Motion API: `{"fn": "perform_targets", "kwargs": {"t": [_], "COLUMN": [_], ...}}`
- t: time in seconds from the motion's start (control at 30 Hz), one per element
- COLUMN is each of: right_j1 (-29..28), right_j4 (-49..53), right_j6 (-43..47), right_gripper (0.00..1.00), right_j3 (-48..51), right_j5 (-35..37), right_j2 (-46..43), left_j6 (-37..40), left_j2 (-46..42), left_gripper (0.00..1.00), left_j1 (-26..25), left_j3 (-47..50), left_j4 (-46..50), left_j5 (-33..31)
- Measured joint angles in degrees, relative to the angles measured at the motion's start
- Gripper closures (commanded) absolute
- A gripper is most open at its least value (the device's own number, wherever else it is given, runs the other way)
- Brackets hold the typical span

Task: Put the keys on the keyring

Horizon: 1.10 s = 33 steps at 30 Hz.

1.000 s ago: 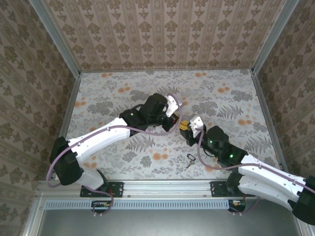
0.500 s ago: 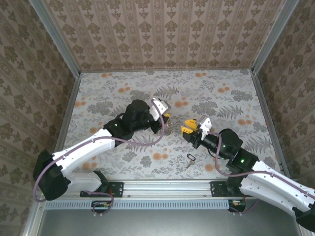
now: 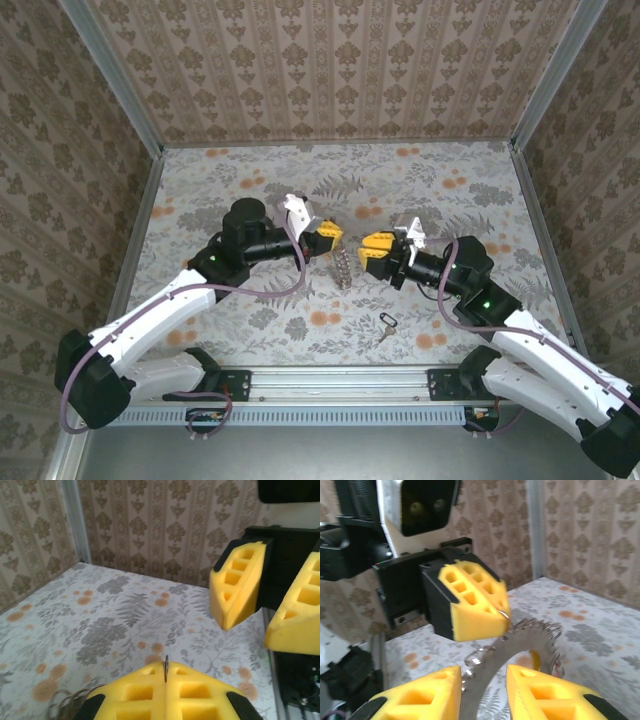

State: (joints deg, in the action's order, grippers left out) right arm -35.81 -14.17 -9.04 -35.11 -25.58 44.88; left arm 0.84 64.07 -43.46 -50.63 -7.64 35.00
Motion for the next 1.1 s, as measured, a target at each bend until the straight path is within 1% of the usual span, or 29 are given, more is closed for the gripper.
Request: {"fn": "perform_targets", "kwargs": {"t": [0.13, 0.3, 0.47, 0.63, 0.7, 0.83, 0.87, 1.1], "right_j1": [0.00, 0.00, 0.00, 0.00, 0.11, 0.22, 0.22, 0.59], "right_j4": [-1.11, -2.25, -4.22, -5.68, -6.25, -6.67, -6.73, -6.86], "right_j6": [-0.90, -1.64, -1.95, -2.34, -2.62, -3.02, -2.91, -2.10], "right_gripper": [0.73, 0.75, 0.78, 0.84, 0.88, 0.99, 1.00, 1.00], "right_j3": [-1.07, -1.49, -1.60, -1.62, -1.62, -1.62, -1.62, -1.62], "right_j5": [-4.72, -7.52, -8.37, -8.85, -8.96, -9.18, -9.20, -9.60], "right_j2": [2.43, 3.89, 5.53, 6.75, 6.93, 6.99, 6.99, 6.97], "left_j6": [-0.70, -1.29, -1.66, -2.40, -2.62, -3.02, -3.23, -3.93], "left_j2": [0.00, 0.04, 0.33, 0.98, 1.05, 1.36, 1.49, 2.80], "left_gripper": [1.00, 1.00, 1.00, 1.00, 1.00, 1.00, 1.00, 1.00], "left_j1": [0.07, 0.07, 0.07, 0.20, 0.39, 0.46, 0.50, 0.83], "left_j3": [0.00, 0.00, 0.00, 0.00, -0.02, -0.02, -0.02, -1.01], "left_j4": [-1.44, -2.21, -2.51, -3.10, -3.23, -3.96, -4.31, -4.39], "left_j5": [3.98, 7.28, 9.92, 11.04, 11.43, 12.44, 12.76, 14.78]}}
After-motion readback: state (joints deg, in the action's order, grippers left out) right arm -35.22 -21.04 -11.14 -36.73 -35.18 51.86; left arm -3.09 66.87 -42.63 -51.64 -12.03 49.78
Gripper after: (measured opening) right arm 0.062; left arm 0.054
